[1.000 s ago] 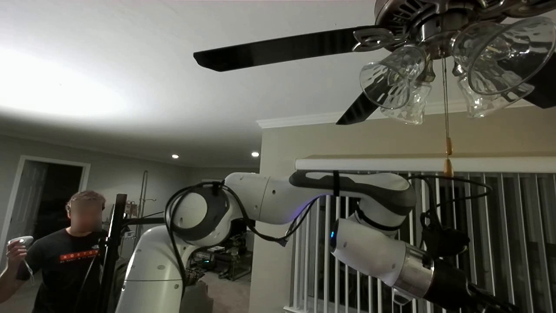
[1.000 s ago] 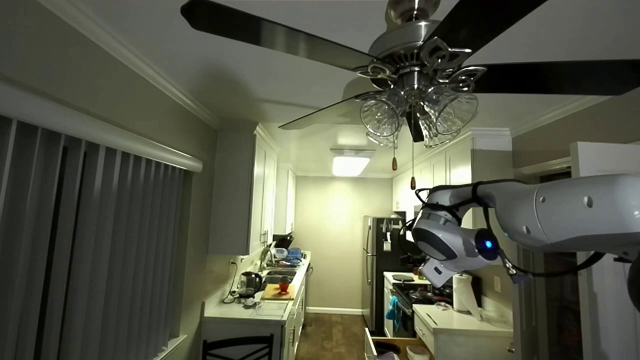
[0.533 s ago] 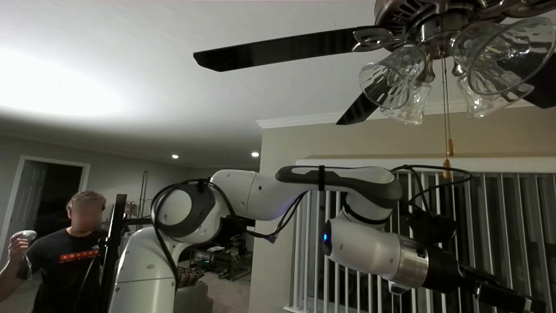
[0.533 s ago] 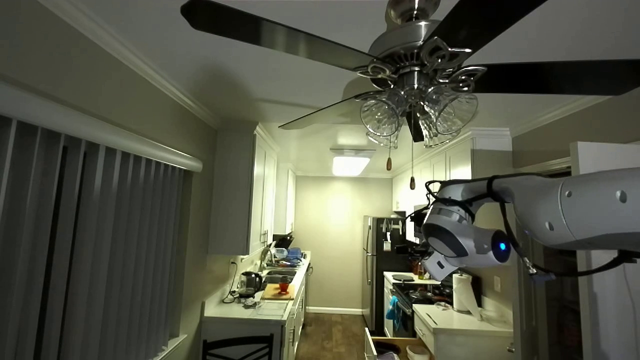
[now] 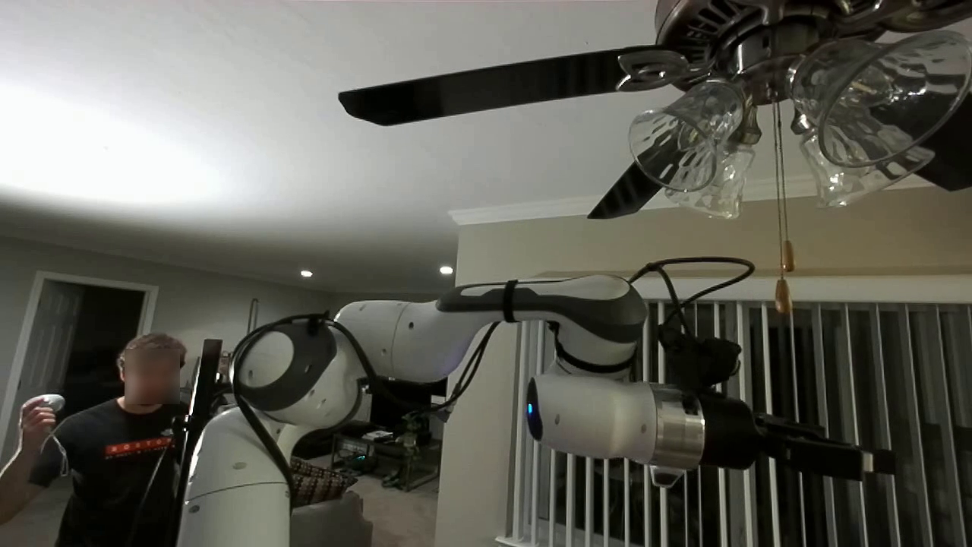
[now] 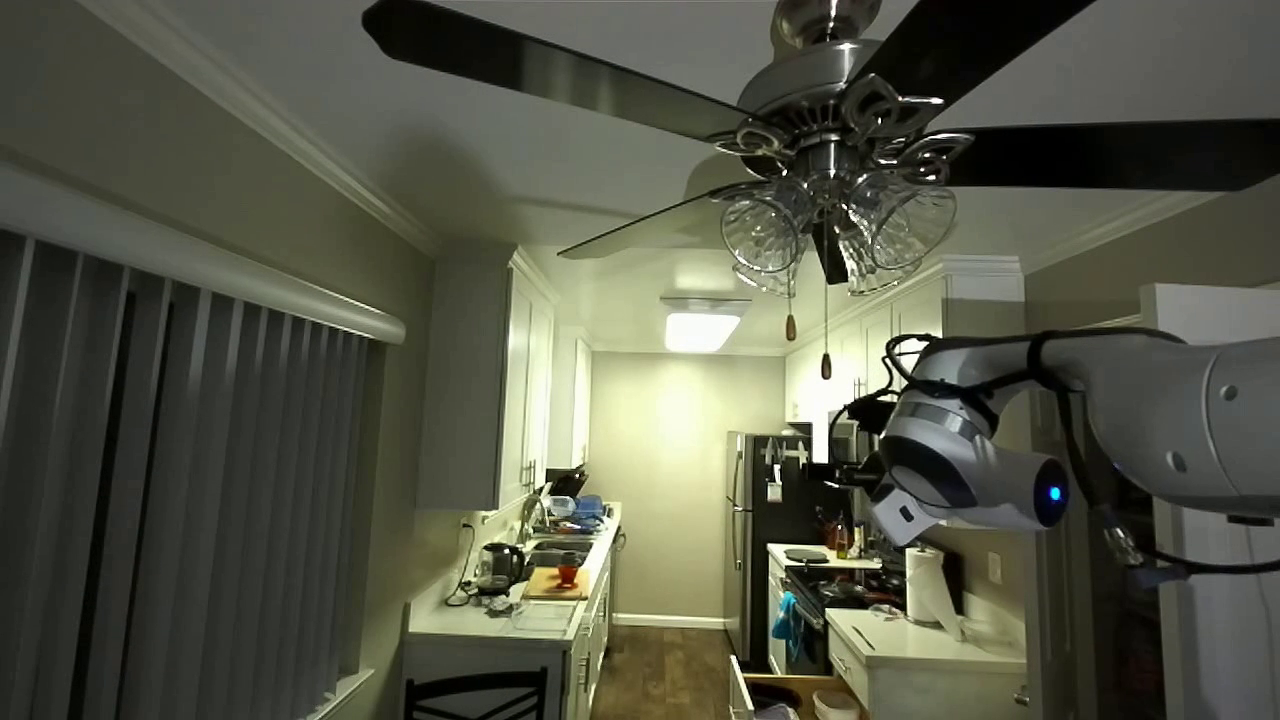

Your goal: Pull the long rope dangling from the lights downwards

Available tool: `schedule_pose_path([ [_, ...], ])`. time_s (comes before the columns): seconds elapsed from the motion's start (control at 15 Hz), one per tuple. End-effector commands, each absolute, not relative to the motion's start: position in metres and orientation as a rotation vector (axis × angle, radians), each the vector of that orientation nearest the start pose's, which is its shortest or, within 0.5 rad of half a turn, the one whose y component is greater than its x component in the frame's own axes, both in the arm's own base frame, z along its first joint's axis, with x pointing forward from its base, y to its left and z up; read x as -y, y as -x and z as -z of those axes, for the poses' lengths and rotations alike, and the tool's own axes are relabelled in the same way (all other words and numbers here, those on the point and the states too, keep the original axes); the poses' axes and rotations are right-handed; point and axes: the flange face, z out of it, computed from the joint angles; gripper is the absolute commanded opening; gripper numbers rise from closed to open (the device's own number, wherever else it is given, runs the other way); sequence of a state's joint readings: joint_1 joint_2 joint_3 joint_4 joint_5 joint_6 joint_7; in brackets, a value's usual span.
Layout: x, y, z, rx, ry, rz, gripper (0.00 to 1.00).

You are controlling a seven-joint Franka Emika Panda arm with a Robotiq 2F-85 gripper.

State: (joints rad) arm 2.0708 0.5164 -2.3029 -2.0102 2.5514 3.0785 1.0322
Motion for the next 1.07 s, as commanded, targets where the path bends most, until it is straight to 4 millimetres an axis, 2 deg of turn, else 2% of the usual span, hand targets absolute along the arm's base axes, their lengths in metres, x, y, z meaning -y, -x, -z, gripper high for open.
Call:
schedule_pose_path([
  [0.0,0.067,-0.435,-0.629,-1.536,-0.246,0.138,1.00],
  [0.53,0.049,-0.414,-0.632,-1.521,-0.153,0.050,1.00],
  [1.0,0.030,-0.399,-0.661,-1.389,-0.208,0.019,1.00],
])
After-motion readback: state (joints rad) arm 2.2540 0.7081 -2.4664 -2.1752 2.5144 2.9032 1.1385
